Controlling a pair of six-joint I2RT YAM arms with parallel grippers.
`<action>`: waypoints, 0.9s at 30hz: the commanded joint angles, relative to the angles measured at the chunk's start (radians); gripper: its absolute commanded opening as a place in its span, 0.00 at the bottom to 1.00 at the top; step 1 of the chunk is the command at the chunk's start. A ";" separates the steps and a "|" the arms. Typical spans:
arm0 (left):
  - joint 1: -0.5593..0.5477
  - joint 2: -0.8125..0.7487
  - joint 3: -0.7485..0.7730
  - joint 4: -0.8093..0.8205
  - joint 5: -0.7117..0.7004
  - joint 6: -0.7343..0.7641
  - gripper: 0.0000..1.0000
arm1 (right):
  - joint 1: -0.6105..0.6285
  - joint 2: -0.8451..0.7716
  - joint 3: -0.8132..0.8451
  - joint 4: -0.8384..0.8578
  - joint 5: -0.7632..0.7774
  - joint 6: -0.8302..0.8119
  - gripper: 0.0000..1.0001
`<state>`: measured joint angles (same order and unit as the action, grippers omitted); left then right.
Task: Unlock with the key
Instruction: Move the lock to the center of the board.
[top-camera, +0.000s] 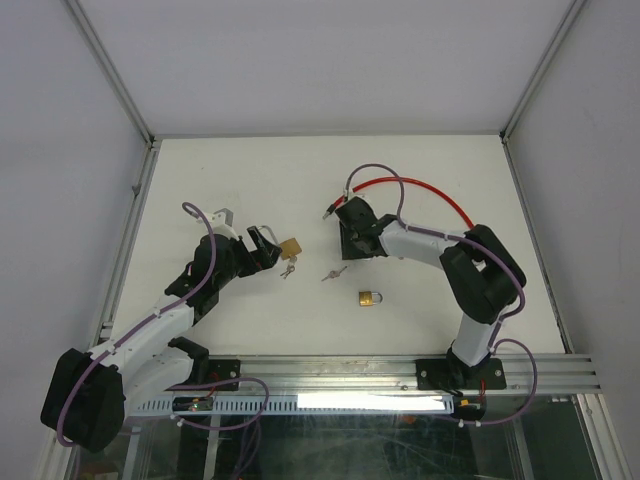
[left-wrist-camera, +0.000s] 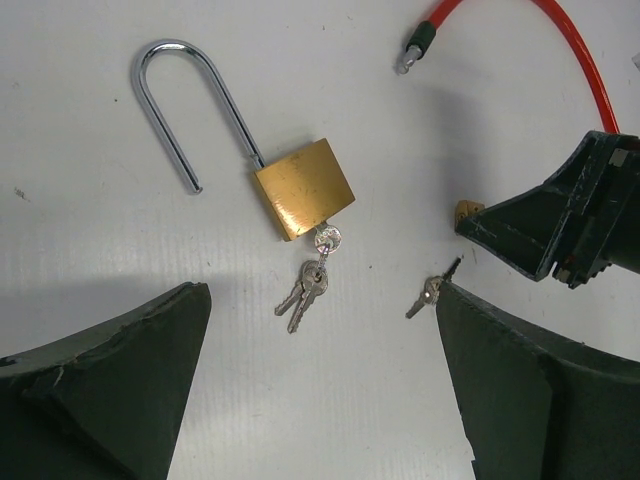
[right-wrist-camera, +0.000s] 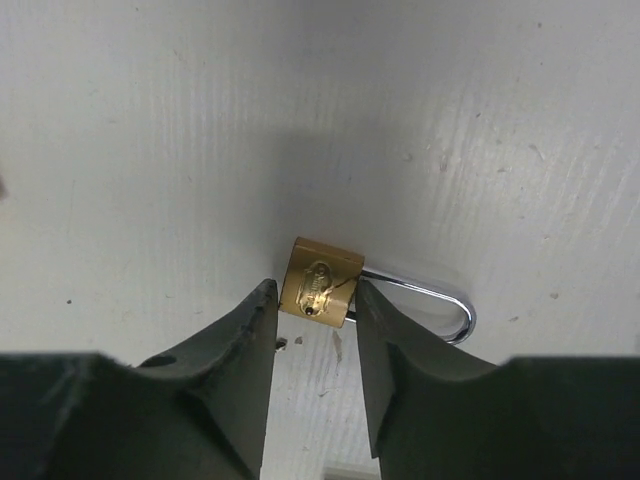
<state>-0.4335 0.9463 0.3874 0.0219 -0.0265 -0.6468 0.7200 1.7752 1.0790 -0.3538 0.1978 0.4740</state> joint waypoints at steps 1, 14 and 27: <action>-0.011 -0.024 0.024 0.014 -0.020 0.018 0.99 | 0.009 0.012 0.061 -0.011 0.004 -0.084 0.33; -0.011 -0.049 0.001 0.063 0.020 0.028 0.99 | 0.136 0.131 0.256 -0.178 -0.407 -0.679 0.30; -0.011 -0.035 0.006 0.084 0.050 0.040 0.99 | 0.160 0.028 0.268 -0.189 -0.365 -0.713 0.65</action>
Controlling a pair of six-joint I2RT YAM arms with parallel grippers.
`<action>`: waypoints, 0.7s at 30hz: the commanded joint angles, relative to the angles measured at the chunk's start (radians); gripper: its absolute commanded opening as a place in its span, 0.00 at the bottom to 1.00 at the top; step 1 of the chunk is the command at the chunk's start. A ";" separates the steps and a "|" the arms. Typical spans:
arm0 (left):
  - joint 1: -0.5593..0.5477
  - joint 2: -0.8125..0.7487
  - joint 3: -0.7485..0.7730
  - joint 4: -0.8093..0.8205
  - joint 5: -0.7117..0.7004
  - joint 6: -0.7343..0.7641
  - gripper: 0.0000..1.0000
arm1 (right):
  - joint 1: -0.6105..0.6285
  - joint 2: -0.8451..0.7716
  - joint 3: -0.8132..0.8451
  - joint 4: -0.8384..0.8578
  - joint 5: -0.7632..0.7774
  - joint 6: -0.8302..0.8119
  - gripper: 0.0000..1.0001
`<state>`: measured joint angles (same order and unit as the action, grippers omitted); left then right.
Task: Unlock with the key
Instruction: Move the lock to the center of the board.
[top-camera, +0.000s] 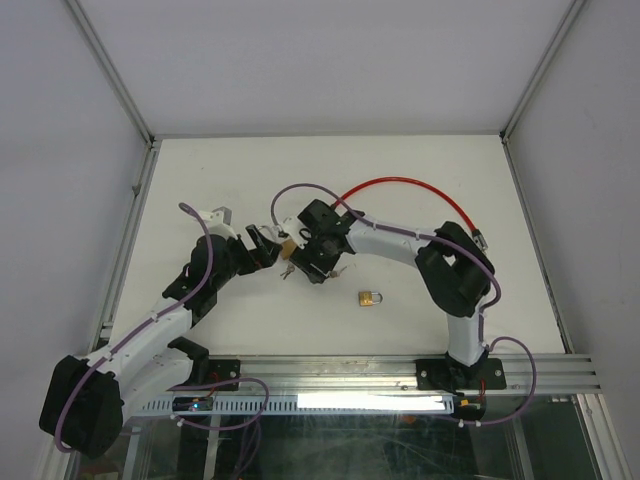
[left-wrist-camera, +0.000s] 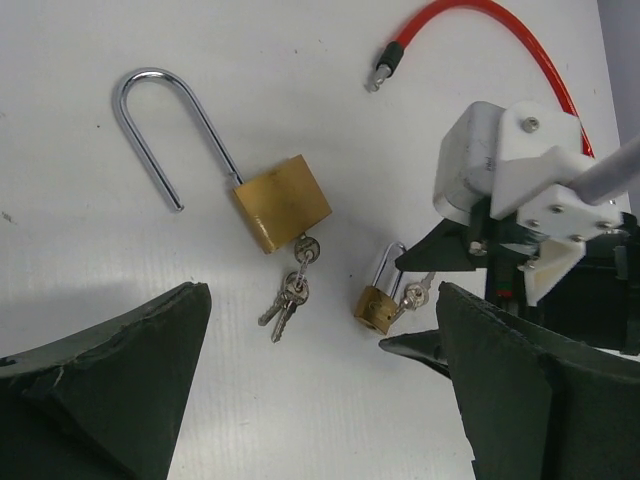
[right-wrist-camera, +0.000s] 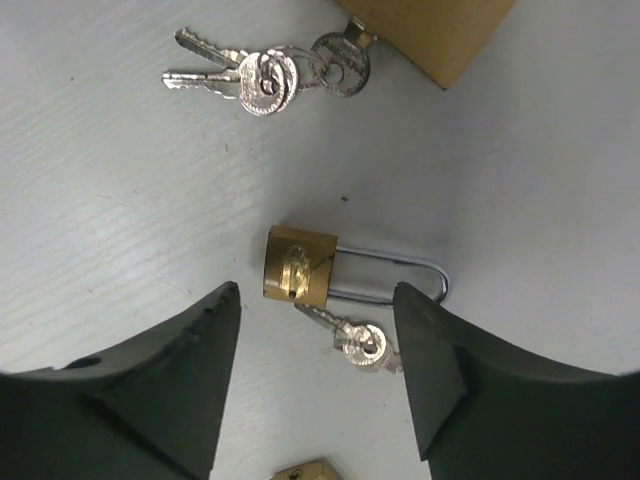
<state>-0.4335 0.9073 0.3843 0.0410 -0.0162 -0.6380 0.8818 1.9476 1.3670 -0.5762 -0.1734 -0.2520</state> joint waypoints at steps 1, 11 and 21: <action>-0.014 0.014 0.017 0.064 0.049 0.032 0.99 | -0.002 -0.179 -0.051 0.054 0.018 0.035 0.70; -0.097 0.215 0.192 -0.025 0.094 0.065 0.99 | -0.126 -0.474 -0.352 0.170 0.156 0.471 0.88; -0.266 0.548 0.479 -0.255 0.021 0.232 0.92 | -0.168 -0.761 -0.619 0.341 0.343 0.619 1.00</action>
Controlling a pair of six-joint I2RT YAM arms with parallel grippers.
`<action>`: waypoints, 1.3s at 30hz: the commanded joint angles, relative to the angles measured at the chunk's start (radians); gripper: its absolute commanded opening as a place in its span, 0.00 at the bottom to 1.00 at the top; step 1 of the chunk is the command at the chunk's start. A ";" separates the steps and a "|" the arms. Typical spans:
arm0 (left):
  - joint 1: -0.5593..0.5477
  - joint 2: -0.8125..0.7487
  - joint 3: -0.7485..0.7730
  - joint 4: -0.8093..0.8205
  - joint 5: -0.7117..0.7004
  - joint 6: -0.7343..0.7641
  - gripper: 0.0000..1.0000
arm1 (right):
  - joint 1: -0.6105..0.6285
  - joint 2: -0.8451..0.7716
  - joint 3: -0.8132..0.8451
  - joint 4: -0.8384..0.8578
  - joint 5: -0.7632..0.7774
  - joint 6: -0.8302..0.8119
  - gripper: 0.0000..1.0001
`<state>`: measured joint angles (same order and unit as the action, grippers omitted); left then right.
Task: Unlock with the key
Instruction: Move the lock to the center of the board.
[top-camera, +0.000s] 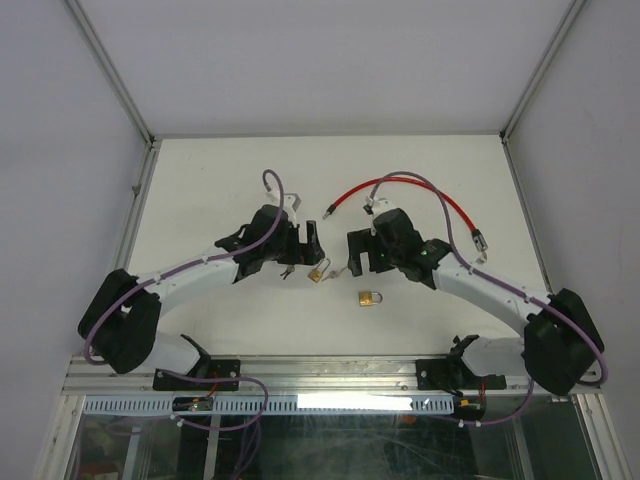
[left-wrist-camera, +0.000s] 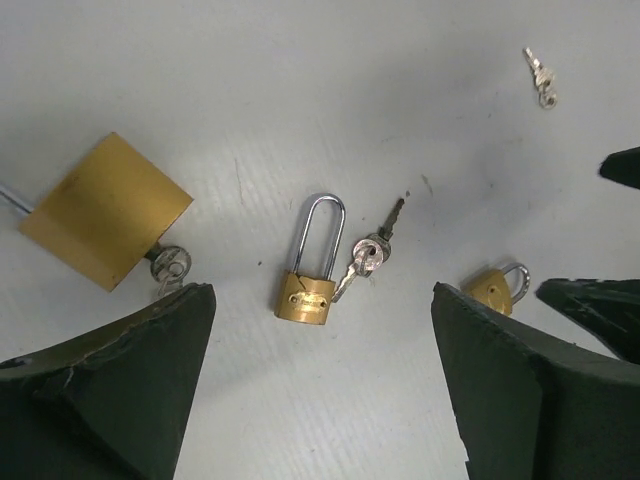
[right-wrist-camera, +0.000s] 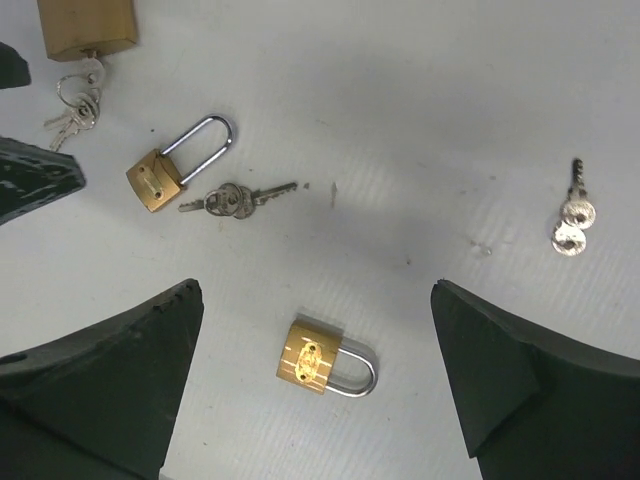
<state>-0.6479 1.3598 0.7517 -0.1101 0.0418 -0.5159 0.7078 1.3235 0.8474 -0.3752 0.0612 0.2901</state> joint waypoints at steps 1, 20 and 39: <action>-0.067 0.132 0.137 -0.124 -0.043 0.125 0.90 | 0.005 -0.161 -0.124 0.150 0.126 0.080 1.00; -0.149 0.414 0.330 -0.313 -0.077 0.177 0.51 | 0.003 -0.279 -0.213 0.156 0.270 0.076 0.99; -0.213 0.312 0.224 -0.458 -0.230 -0.365 0.30 | -0.021 -0.100 -0.097 0.123 0.165 0.063 0.92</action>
<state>-0.8513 1.7279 1.0313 -0.4660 -0.1856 -0.6754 0.6891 1.1904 0.6918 -0.2909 0.3141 0.3573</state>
